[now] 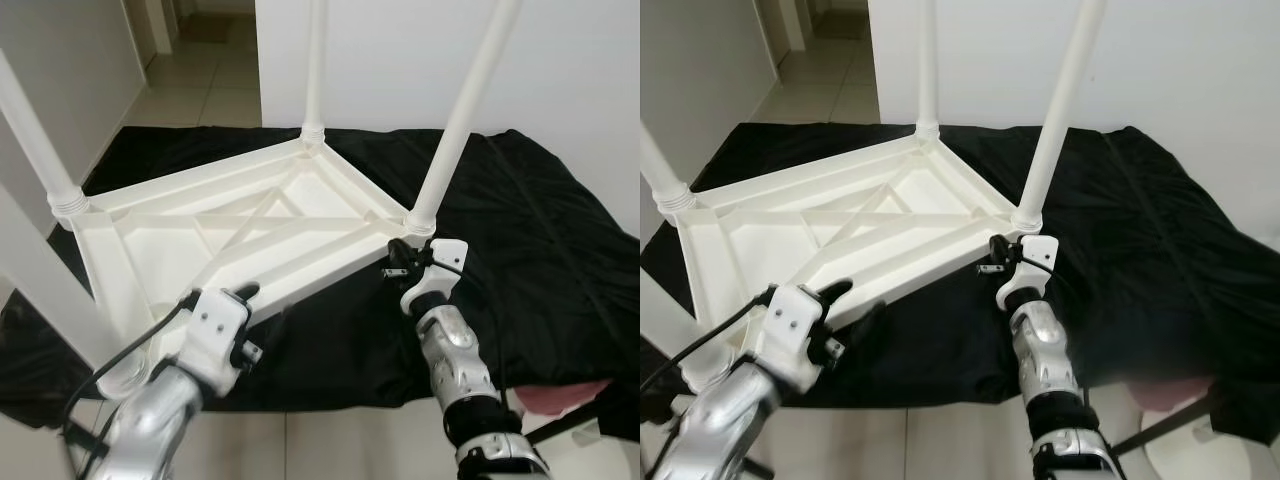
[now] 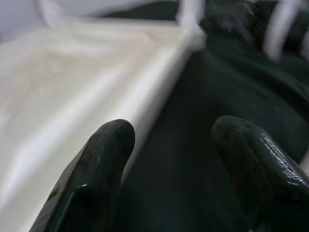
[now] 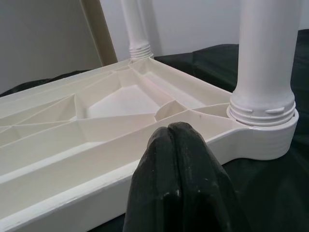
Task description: Building children table
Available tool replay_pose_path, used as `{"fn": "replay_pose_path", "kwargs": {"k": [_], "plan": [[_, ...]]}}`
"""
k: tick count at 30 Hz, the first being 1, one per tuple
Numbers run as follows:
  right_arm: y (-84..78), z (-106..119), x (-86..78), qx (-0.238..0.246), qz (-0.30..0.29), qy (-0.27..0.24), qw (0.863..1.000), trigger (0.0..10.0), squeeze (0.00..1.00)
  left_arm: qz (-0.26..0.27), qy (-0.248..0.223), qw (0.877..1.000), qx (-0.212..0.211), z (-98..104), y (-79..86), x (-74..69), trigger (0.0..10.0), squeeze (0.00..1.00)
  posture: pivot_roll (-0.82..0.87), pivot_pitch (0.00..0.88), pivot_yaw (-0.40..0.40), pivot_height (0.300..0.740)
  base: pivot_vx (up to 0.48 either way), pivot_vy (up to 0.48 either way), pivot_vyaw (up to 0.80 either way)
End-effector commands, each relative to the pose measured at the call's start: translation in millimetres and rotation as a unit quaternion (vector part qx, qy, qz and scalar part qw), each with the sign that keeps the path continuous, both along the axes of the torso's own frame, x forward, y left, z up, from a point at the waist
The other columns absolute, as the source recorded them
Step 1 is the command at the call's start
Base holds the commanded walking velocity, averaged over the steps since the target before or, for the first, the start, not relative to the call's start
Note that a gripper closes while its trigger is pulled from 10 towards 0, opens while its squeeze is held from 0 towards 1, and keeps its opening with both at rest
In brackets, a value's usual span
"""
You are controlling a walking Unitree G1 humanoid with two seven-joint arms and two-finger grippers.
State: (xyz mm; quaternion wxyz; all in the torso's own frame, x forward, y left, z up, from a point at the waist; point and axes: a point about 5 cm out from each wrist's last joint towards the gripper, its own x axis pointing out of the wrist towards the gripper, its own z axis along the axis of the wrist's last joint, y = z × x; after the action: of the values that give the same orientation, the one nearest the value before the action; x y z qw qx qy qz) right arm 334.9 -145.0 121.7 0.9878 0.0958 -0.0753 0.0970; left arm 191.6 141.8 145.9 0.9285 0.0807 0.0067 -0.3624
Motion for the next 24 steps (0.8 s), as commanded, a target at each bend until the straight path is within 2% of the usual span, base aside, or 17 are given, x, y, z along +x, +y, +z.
{"fn": "replay_pose_path", "kwargs": {"k": [1, 5, 8, 9, 10, 12, 13, 14, 15, 17, 21, 22, 24], "plan": [[3.8, -0.6, 2.1, 0.001, 0.006, 0.0, 1.0, 10.0, 0.0, -0.047, 0.021, 0.999, -0.002, 7.2, -1.6, -11.2, 10.0, 0.0, 0.19, 0.0, -0.043, 0.74, 0.0, 0.0, 0.0], [10.3, 0.3, 5.4, 0.004, 0.019, 0.0, 1.0, 10.0, 0.0, -0.078, 0.067, 0.994, 0.022, 10.7, 7.9, -32.4, 10.0, 0.0, 0.21, 0.003, -0.049, 0.74, 0.0, 0.0, 0.0], [10.3, 0.3, 5.4, 0.004, 0.019, 0.0, 1.0, 10.0, 0.0, -0.078, 0.067, 0.994, 0.022, 10.7, 7.9, -32.4, 10.0, 0.0, 0.21, 0.003, -0.049, 0.74, 0.0, 0.0, 0.0], [13.4, 1.9, 7.5, 0.006, 0.024, -0.001, 1.0, 10.0, 0.0, -0.08, 0.095, 0.991, 0.05, 9.7, 19.5, -45.1, 10.0, 0.0, 0.23, 0.0, -0.058, 0.74, 0.0, 0.0, 0.0], [13.4, 1.9, 7.5, 0.006, 0.024, -0.001, 1.0, 10.0, 0.0, -0.08, 0.095, 0.991, 0.05, 9.7, 19.5, -45.1, 10.0, 0.0, 0.23, 0.0, -0.058, 0.74, 0.0, 0.0, 0.0], [16.1, 2.5, 9.4, 0.008, 0.028, 0.0, 1.0, 10.0, 0.0, -0.078, 0.113, 0.986, 0.093, 9.9, 34.8, -54.2, 10.0, 0.0, 0.23, 0.0, -0.058, 0.74, 0.0, 0.0, 0.0], [18.0, 2.4, 10.3, 0.009, 0.032, 0.001, 0.999, 10.0, 0.0, -0.064, 0.118, 0.985, 0.111, 10.7, 44.0, -55.3, 10.0, 0.0, 0.26, 0.0, -0.068, 0.74, 0.0, 0.0, 0.0], [18.0, 2.4, 10.3, 0.009, 0.032, 0.001, 0.999, 10.0, 0.0, -0.064, 0.118, 0.985, 0.111, 10.7, 44.0, -55.3, 10.0, 0.0, 0.26, 0.0, -0.068, 0.74, 0.0, 0.0, 0.0], [19.7, 2.3, 11.4, 0.009, 0.035, 0.002, 0.999, 10.0, 0.0, -0.04, 0.12, 0.983, 0.131, 12.6, 57.2, -54.4, 10.0, 0.0, 0.27, 0.0, -0.069, 0.74, 0.0, 0.0, 0.0], [19.7, 2.3, 11.4, 0.009, 0.035, 0.002, 0.999, 10.0, 0.0, -0.04, 0.12, 0.983, 0.131, 12.6, 57.2, -54.4, 10.0, 0.0, 0.27, 0.0, -0.069, 0.74, 0.0, 0.0, 0.0], [22.0, 3.2, 15.0, 0.013, 0.037, 0.003, 0.999, 10.0, 0.0, 0.038, 0.143, 0.971, 0.187, 25.1, 103.9, -61.2, 10.0, 0.0, 0.29, 0.007, -0.075, 0.74, 0.0, 0.0, 0.0], [22.2, 3.3, 15.6, 0.014, 0.037, 0.003, 0.999, 10.0, 0.0, 0.051, 0.149, 0.968, 0.195, 27.7, 110.8, -63.2, 10.0, 0.0, 0.29, 0.007, -0.075, 0.74, 0.0, 0.0, 0.0], [22.3, 3.3, 16.0, 0.014, 0.038, 0.003, 0.999, 10.0, 0.0, 0.057, 0.152, 0.966, 0.198, 29.0, 114.0, -64.2, 10.0, 0.0, 0.29, 0.007, -0.075, 0.74, 0.0, 0.0, 0.0]]}}
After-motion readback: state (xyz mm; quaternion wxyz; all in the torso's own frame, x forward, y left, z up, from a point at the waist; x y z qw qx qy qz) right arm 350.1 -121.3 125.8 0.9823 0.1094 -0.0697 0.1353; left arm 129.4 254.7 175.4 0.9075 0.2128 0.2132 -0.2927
